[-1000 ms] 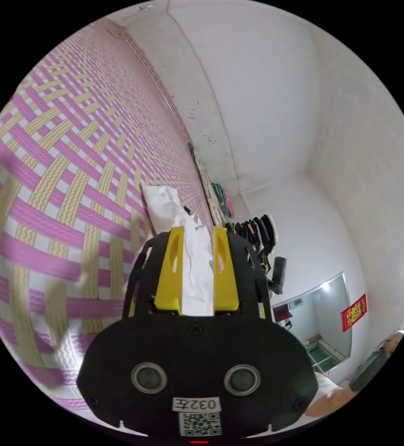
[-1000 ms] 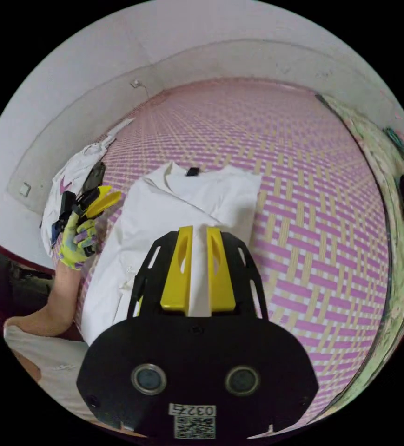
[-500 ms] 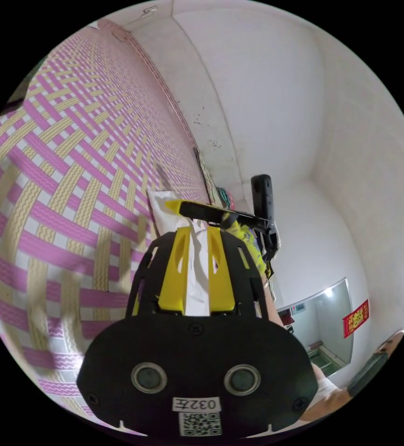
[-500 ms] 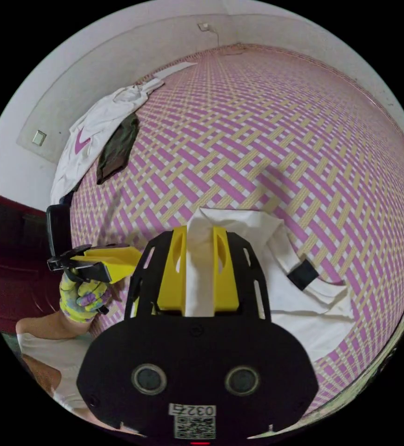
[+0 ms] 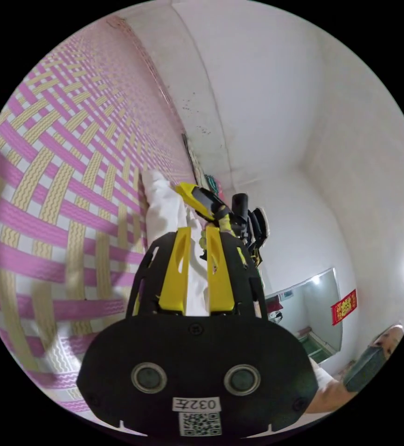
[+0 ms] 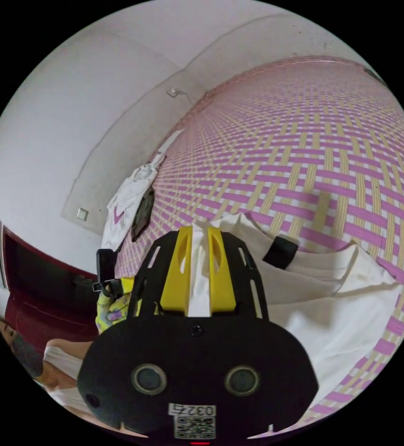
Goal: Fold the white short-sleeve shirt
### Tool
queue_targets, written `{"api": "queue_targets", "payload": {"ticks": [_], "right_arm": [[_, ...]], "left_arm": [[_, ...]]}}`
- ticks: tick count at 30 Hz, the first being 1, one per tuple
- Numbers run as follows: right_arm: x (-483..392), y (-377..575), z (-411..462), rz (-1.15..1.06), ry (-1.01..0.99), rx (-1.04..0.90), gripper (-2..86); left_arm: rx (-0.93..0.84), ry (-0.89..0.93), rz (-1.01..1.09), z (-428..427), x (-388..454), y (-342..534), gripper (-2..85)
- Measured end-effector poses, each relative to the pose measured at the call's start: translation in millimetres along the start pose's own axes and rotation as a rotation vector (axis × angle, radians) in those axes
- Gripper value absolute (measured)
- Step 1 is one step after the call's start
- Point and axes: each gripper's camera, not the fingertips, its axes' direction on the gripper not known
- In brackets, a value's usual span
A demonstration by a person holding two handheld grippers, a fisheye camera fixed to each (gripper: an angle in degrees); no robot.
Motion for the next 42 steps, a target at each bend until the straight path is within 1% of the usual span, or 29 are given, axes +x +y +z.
{"api": "queue_targets", "payload": {"ticks": [2, 5, 7, 11, 15, 18, 20, 22, 25, 28, 30, 32, 34, 36, 37, 38, 39, 42], "right_arm": [[-15, 9, -20, -0.041, 0.1, -0.034, 6.0], [-29, 37, -49, -0.09, 0.248, -0.095, 6.2], [-27, 61, -64, -0.085, 0.286, -0.137, 6.5], [-2, 119, -83, -0.009, 0.258, -0.225, 8.7], [17, 146, -75, 0.022, 0.171, -0.248, 10.1], [16, 150, -50, -0.03, 0.167, -0.293, 10.8], [4, 153, -42, -0.088, 0.203, -0.262, 11.0], [0, 155, -39, -0.102, 0.186, -0.258, 10.9], [4, 163, -36, -0.098, 0.17, -0.245, 9.6], [7, 169, -21, -0.104, 0.201, -0.266, 7.7], [-2, 174, -16, -0.149, 0.221, -0.25, 3.6], [-22, 185, -25, -0.191, 0.245, -0.203, 0.9], [-36, 198, -42, -0.204, 0.245, -0.136, 0.1], [-37, 214, -53, -0.182, 0.238, -0.102, -0.4], [-29, 222, -49, -0.131, 0.242, -0.149, -0.7], [-17, 230, -38, -0.08, 0.244, -0.251, -0.8], [-12, 235, -34, -0.065, 0.249, -0.285, -0.8], [-8, 261, -46, -0.056, 0.239, -0.161, -0.8]], "left_arm": [[-0.042, -0.059, 0.017, 10, 2, -3, 1.6], [-0.123, -0.101, -0.019, 32, -7, -6, 1.6], [-0.157, -0.126, -0.049, 44, -15, -7, 1.6], [-0.189, -0.253, -0.084, 60, -26, -9, -0.4], [-0.188, -0.276, -0.088, 69, -35, -9, -1.1], [-0.183, -0.261, -0.097, 74, -45, -10, -1.0], [-0.175, -0.257, -0.101, 76, -52, -10, -0.9], [-0.172, -0.262, -0.1, 79, -56, -11, -0.9], [-0.172, -0.268, -0.094, 85, -63, -11, -0.9], [-0.176, -0.284, -0.078, 92, -68, -10, -0.9], [-0.178, -0.298, -0.068, 95, -71, -9, -0.9], [-0.175, -0.304, -0.062, 99, -77, -8, -0.9], [-0.176, -0.307, -0.056, 101, -82, -6, -0.9], [-0.18, -0.313, -0.05, 104, -86, -5, -0.9], [-0.18, -0.316, -0.047, 106, -89, -3, -0.9], [-0.178, -0.321, -0.044, 107, -91, -2, -0.9], [-0.178, -0.323, -0.043, 108, -93, -1, -0.9], [-0.146, -0.32, -0.01, 105, -93, 4, -0.9]]}}
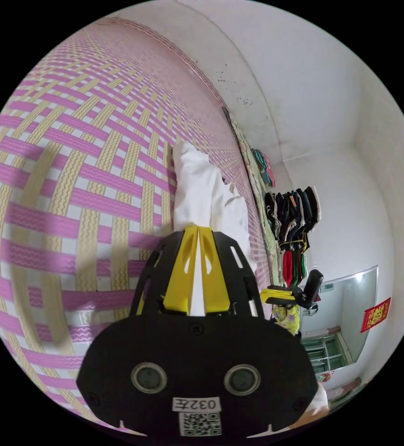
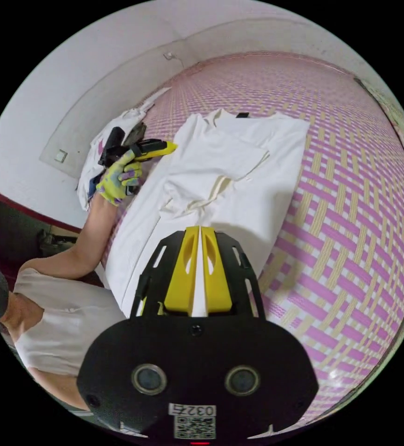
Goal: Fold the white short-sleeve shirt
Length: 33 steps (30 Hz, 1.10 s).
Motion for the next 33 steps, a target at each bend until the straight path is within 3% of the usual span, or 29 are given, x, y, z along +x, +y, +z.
{"api": "queue_targets", "payload": {"ticks": [3, 5, 9, 14, 20, 24, 28, 30, 32, 33], "right_arm": [[-10, 34, -12, -0.041, -0.092, 0.129, -0.5], [-22, 75, -21, -0.072, -0.115, 0.214, -0.2], [-37, 162, -35, -0.132, -0.167, 0.336, 1.4], [-42, 307, -44, -0.079, -0.149, 0.471, 4.2], [-7, 419, -4, 0.174, -0.13, 0.475, 6.5], [14, 443, 33, 0.24, -0.188, 0.505, 8.6], [11, 426, 69, 0.139, -0.174, 0.486, 10.7], [8, 418, 81, 0.075, -0.14, 0.477, 11.8], [11, 410, 95, -0.001, -0.127, 0.469, 13.2], [13, 410, 98, -0.02, -0.134, 0.472, 13.5]], "left_arm": [[0.087, 0.137, 0.191, -10, 21, 11, -0.9], [-0.013, 0.126, 0.294, 14, 39, 13, -0.9], [-0.209, 0.106, 0.308, 71, 41, 20, -0.9], [-0.205, -0.202, 0.313, 92, 40, 33, -0.9], [-0.232, -0.239, 0.26, 114, 24, 15, -0.9], [-0.18, -0.316, 0.236, 128, 18, 0, -1.0], [-0.168, -0.357, 0.26, 124, 15, 3, -0.9], [-0.075, -0.251, 0.334, 88, 20, 23, -0.9], [0.009, 0.088, 0.515, 18, 32, 79, -0.9], [0.018, 0.156, 0.56, 0, 36, 98, -0.9]]}}
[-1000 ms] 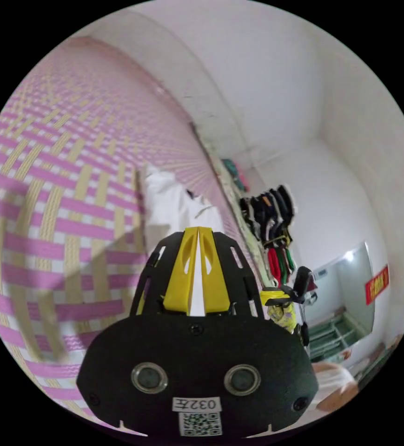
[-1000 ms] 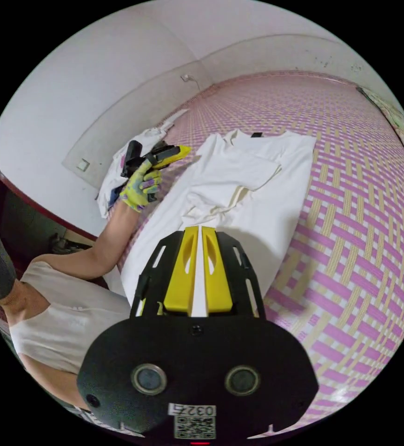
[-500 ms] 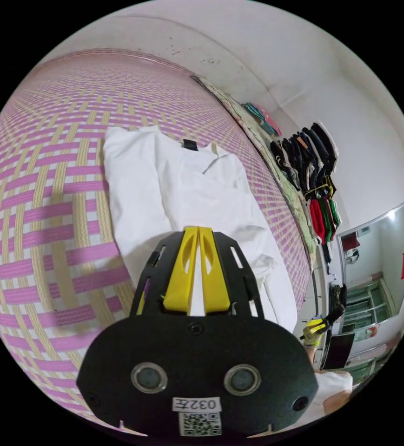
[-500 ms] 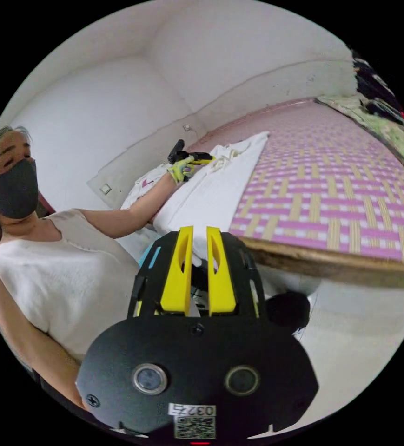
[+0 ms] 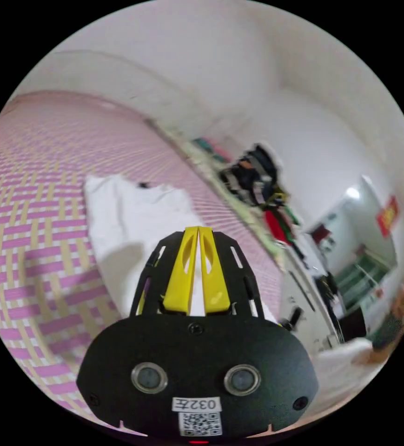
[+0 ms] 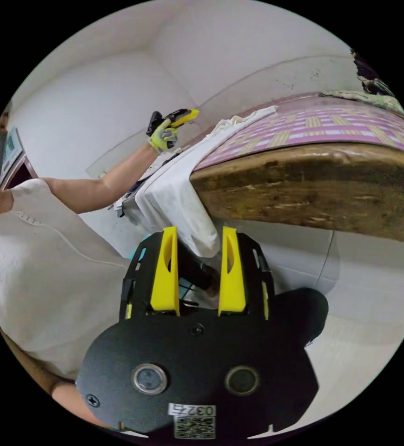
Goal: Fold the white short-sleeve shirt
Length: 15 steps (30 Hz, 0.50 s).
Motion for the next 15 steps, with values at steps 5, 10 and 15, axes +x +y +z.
{"api": "queue_targets", "payload": {"ticks": [5, 10, 15], "right_arm": [[21, 1, 12, -0.09, -0.07, -0.031, 13.9], [46, -1, 7, -0.122, -0.178, -0.041, 15.5], [51, -16, 30, -0.183, -0.212, -0.2, 15.8]], "left_arm": [[0.072, 0.092, 0.325, -142, 139, 193, -0.8], [0.323, -0.059, 0.19, -218, 142, 395, 0.4], [0.162, -0.154, -0.042, -188, 78, 477, 8.8]]}}
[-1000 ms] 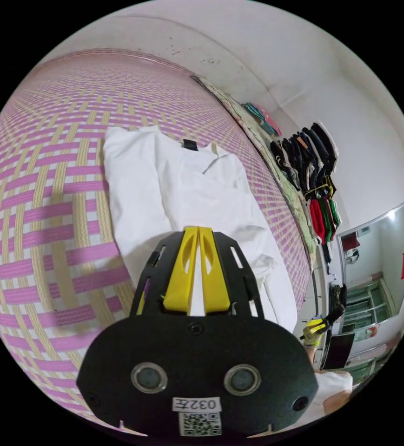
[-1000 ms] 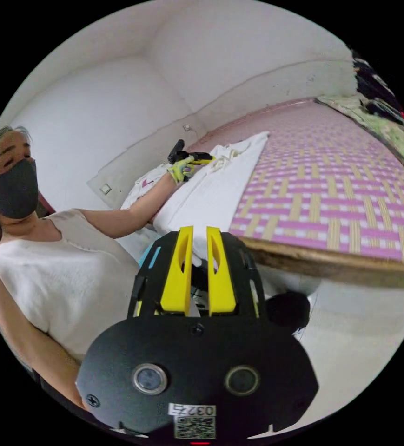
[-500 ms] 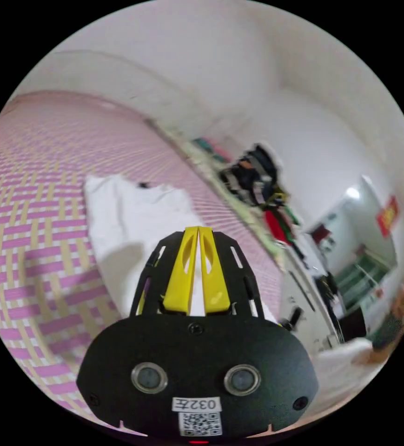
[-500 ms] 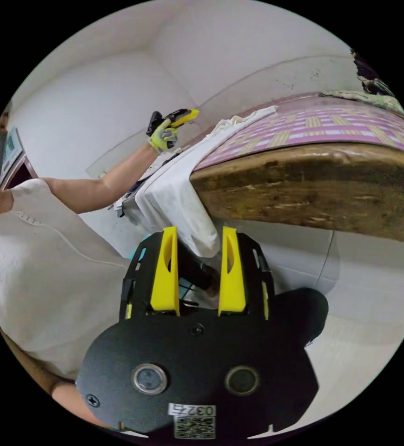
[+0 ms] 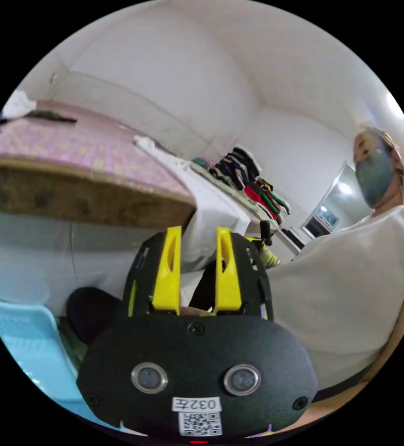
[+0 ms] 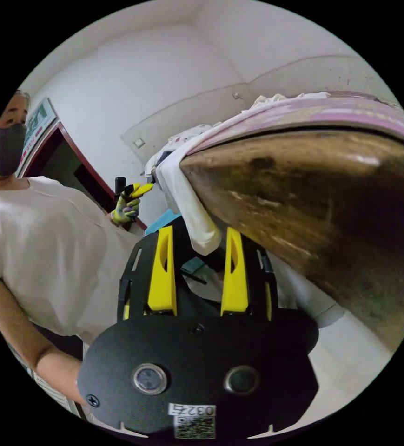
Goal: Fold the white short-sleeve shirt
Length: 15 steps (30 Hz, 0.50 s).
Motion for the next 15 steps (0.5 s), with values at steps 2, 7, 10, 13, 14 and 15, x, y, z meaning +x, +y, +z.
{"api": "queue_targets", "payload": {"ticks": [2, 7, 10, 13, 14, 15], "right_arm": [[6, -5, 5, 0.004, -0.027, -0.029, 15.2], [6, -6, 12, -0.006, -0.001, -0.036, 14.4], [6, -5, 16, -0.002, 0.007, -0.04, 13.5], [5, -2, 21, 0.011, 0.022, -0.056, 10.6], [3, -1, 21, 0.011, 0.02, -0.056, 8.5], [1, 0, 20, 0.009, 0.019, -0.054, 7.3]], "left_arm": [[-0.008, 0.047, -0.021, 25, -28, 9, 10.4], [-0.127, 0.103, 0.064, 78, -61, -7, 11.9], [-0.193, 0.148, 0.09, 97, -80, -12, 10.5], [-0.229, 0.191, 0.116, 100, -93, -8, 6.1], [-0.242, 0.238, 0.124, 98, -96, -5, 3.6], [-0.247, 0.266, 0.13, 97, -96, -4, 2.5]]}}
